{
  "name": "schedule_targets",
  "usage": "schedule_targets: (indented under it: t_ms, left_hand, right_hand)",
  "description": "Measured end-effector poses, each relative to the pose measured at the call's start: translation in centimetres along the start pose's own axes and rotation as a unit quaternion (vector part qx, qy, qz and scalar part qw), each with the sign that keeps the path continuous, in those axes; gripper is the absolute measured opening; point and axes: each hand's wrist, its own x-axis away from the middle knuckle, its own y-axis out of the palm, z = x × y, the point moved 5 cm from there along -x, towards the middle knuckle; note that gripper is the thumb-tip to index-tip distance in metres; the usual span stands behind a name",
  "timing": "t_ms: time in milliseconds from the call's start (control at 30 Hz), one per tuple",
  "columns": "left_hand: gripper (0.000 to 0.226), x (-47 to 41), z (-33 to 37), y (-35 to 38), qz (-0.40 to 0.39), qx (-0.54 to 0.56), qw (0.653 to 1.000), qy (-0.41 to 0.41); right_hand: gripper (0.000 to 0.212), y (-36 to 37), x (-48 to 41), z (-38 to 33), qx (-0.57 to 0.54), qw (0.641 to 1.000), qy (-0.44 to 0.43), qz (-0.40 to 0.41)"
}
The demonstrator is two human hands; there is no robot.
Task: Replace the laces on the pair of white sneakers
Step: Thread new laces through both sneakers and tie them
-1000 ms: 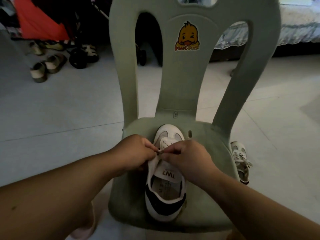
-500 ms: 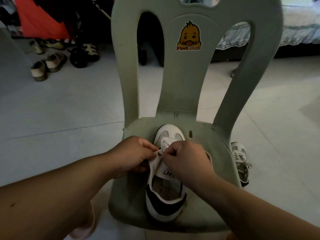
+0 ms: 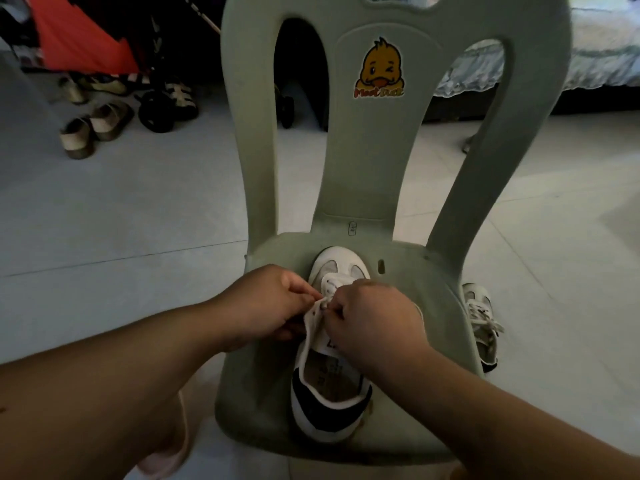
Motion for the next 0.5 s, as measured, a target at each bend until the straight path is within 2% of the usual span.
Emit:
schedule_targets:
  t_ms: [133, 300, 500]
  left_hand:
    - [0.014, -0.2, 0.6, 0.1, 0.005, -0.048, 0.998, 0.027]
    - [0.012, -0.5, -0.8, 0.4, -0.003, 0.065, 0.997, -0.049]
    - [0.015, -0.5, 0.0, -0.2, 0.069, -0.047, 0.996, 0.031]
  right_hand:
    - [0.027, -0.2, -0.6, 0.1, 0.021, 1.000, -0.006, -0.015]
    - [0.023, 0.3, -0.7, 1.4, -0.122, 0.990, 0.010, -0.071]
    - [0.023, -0.1, -1.1, 2.3, -0.237, 0.970, 0.021, -0.058]
